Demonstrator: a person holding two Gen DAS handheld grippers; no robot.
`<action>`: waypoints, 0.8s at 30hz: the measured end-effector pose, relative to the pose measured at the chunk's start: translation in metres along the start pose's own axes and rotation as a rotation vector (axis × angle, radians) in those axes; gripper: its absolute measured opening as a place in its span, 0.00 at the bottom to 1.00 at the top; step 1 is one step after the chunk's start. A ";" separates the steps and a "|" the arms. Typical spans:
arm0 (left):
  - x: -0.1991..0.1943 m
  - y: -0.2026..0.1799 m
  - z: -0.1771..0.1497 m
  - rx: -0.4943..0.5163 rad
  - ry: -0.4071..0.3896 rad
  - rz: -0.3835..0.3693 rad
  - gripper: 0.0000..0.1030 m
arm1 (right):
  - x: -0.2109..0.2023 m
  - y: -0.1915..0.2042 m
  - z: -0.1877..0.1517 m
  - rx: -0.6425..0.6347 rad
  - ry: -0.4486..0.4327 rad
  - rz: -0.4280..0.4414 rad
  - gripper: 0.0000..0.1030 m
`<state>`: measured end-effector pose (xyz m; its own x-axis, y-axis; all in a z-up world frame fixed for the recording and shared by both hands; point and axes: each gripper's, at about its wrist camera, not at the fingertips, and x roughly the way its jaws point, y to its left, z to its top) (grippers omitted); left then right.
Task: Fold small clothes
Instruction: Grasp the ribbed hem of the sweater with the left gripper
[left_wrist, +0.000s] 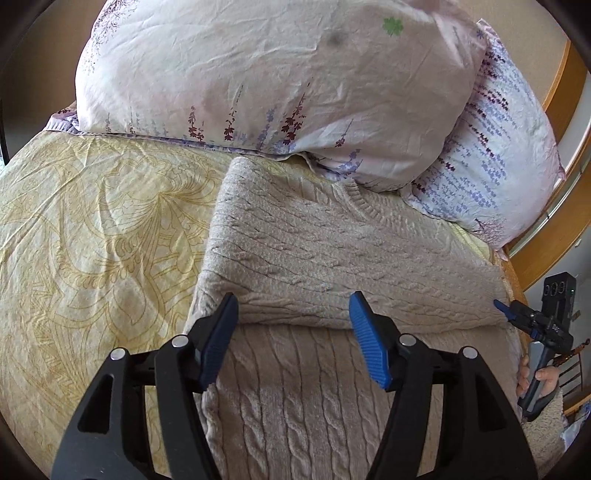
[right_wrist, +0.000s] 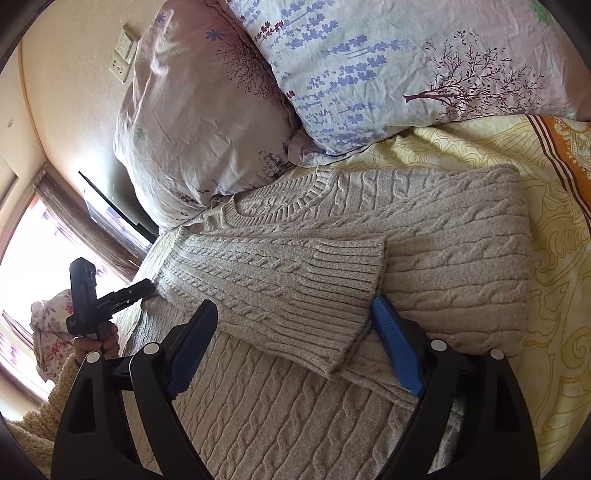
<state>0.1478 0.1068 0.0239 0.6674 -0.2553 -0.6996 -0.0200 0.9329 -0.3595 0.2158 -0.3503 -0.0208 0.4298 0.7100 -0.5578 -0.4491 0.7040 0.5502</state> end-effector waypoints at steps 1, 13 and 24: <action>-0.009 0.001 -0.003 0.003 -0.007 -0.002 0.64 | -0.007 0.003 -0.003 0.008 -0.008 -0.025 0.85; -0.073 0.054 -0.067 -0.085 0.055 -0.174 0.63 | -0.119 -0.021 -0.088 0.166 -0.056 -0.142 0.74; -0.090 0.042 -0.120 -0.094 0.111 -0.365 0.41 | -0.124 0.008 -0.158 0.215 -0.022 0.020 0.54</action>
<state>-0.0023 0.1385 -0.0028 0.5592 -0.5964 -0.5759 0.1323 0.7499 -0.6482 0.0356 -0.4350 -0.0452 0.4406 0.7220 -0.5334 -0.2814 0.6754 0.6817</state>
